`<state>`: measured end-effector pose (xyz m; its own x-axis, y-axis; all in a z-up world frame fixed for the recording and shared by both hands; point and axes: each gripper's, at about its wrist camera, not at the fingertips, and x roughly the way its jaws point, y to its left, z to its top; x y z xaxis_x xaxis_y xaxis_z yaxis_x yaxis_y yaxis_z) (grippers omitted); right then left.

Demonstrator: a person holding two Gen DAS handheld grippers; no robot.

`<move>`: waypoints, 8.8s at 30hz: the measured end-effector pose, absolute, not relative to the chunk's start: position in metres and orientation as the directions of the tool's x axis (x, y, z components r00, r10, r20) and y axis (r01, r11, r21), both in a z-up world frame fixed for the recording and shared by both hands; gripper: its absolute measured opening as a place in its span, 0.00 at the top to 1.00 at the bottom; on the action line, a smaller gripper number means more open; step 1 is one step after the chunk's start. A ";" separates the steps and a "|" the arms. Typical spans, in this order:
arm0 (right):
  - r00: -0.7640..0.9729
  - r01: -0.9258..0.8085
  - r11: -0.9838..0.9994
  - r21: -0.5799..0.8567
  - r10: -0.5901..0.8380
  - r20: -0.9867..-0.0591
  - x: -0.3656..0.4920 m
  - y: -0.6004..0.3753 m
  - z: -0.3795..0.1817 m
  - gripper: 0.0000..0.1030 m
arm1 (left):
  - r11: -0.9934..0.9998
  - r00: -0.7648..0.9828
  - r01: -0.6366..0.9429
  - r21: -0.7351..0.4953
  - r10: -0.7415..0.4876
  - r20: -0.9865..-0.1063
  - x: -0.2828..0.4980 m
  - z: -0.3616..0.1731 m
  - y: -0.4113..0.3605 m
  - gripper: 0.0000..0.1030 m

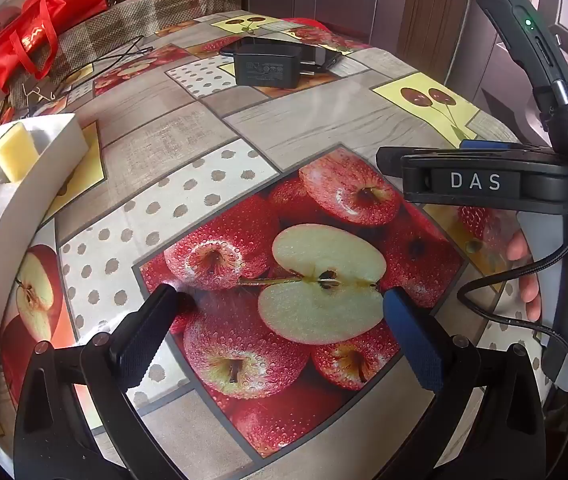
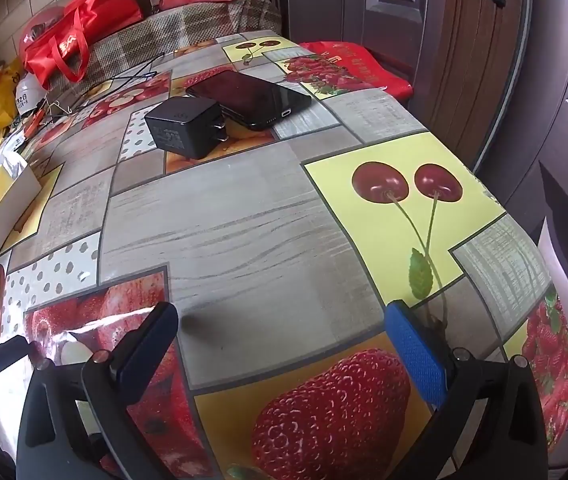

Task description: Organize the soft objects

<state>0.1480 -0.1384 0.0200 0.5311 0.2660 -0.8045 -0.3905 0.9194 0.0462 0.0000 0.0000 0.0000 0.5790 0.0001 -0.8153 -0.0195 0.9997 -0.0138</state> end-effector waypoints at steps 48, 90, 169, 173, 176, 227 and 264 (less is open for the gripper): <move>0.542 -0.395 0.918 0.038 0.266 -0.797 0.147 -0.128 0.020 0.00 | 1.000 0.579 -0.019 -0.013 0.001 -0.816 0.005 0.000 -0.002 0.00; 0.569 -0.401 0.916 0.017 0.263 -0.779 0.145 -0.124 0.022 0.00 | 1.000 0.578 -0.019 -0.012 0.001 -0.816 0.006 0.000 -0.002 0.00; 0.400 -0.907 0.421 -0.012 0.852 -0.338 0.033 -0.043 0.077 0.77 | 0.739 0.688 -0.674 -0.002 0.626 -0.367 -0.219 0.058 0.212 0.60; 0.327 -0.936 0.351 0.014 0.884 -0.334 0.011 -0.014 0.076 0.77 | 0.706 0.654 -0.708 -0.002 0.655 -0.378 -0.229 0.058 0.223 0.60; 0.262 -0.957 0.289 0.032 0.903 -0.340 -0.007 0.008 0.075 0.77 | 0.702 0.642 -0.712 0.009 0.656 -0.396 -0.227 0.057 0.230 0.60; 0.267 -0.963 0.265 -0.050 0.907 -0.325 -0.077 0.167 0.081 0.00 | 0.431 0.400 -0.902 -0.020 0.818 -0.414 -0.213 0.051 0.320 0.00; 0.585 -0.626 0.769 0.128 0.572 -0.575 0.159 -0.092 0.053 0.00 | 0.918 0.767 -0.383 -0.102 0.255 -0.589 -0.103 0.039 0.143 0.00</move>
